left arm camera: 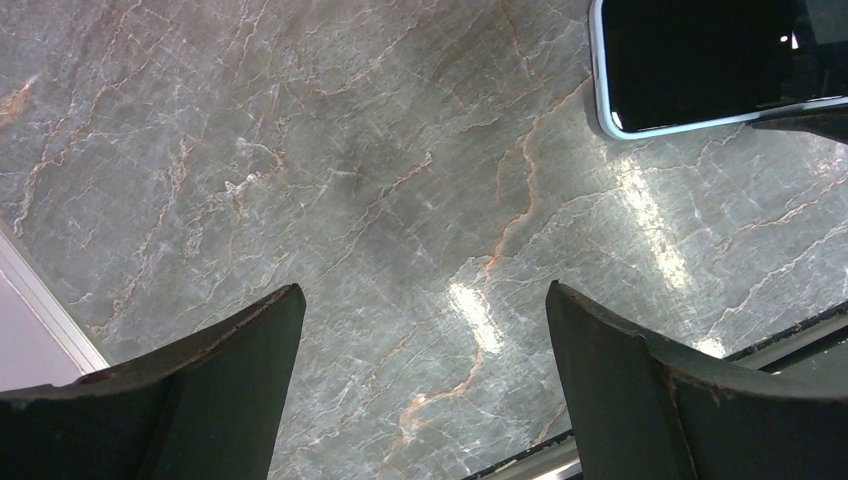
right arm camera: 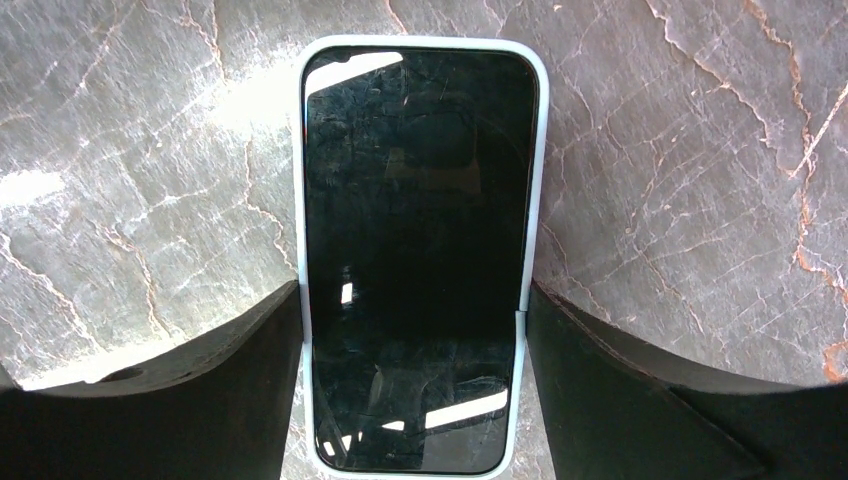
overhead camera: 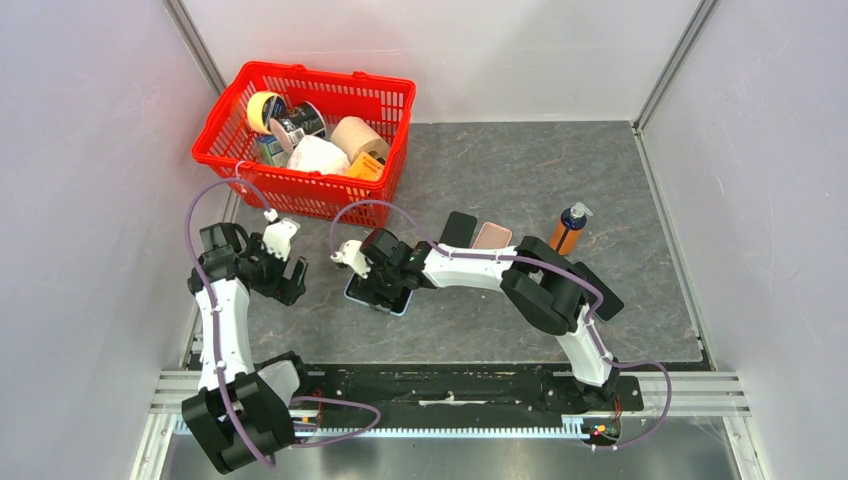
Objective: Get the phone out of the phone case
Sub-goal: Pick up the phone at the center of the board.
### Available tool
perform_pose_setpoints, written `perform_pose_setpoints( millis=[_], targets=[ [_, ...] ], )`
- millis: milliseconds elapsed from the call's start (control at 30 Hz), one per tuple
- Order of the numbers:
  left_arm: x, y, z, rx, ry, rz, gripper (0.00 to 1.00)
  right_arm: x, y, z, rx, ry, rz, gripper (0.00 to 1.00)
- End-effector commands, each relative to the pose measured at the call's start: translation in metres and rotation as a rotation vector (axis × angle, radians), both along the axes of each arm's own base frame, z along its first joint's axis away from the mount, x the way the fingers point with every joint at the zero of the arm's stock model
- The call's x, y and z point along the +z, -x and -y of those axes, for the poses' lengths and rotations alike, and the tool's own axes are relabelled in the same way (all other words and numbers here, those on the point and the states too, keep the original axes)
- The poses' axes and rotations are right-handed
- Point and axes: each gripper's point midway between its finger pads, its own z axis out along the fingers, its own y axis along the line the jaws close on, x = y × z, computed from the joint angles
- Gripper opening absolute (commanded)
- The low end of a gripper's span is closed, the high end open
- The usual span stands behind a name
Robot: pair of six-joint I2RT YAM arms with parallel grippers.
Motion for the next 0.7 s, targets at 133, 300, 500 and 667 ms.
perform_pose_setpoints(
  millis=[133,300,500,667],
  targets=[
    [0.013,-0.001,0.022,0.021,0.141,0.035,0.95,-0.027,0.007,0.054,-0.028,0.182,-0.038,0.39],
    [0.031,-0.007,0.037,0.025,0.227,0.095,0.94,0.008,0.005,0.056,-0.012,0.129,0.014,0.24],
    [0.067,-0.016,0.053,-0.021,0.316,0.190,0.95,0.056,-0.002,0.057,0.021,0.060,0.113,0.14],
    [0.103,-0.030,0.068,-0.031,0.472,0.195,0.94,0.101,-0.008,0.054,0.026,-0.015,0.189,0.08]
  ],
)
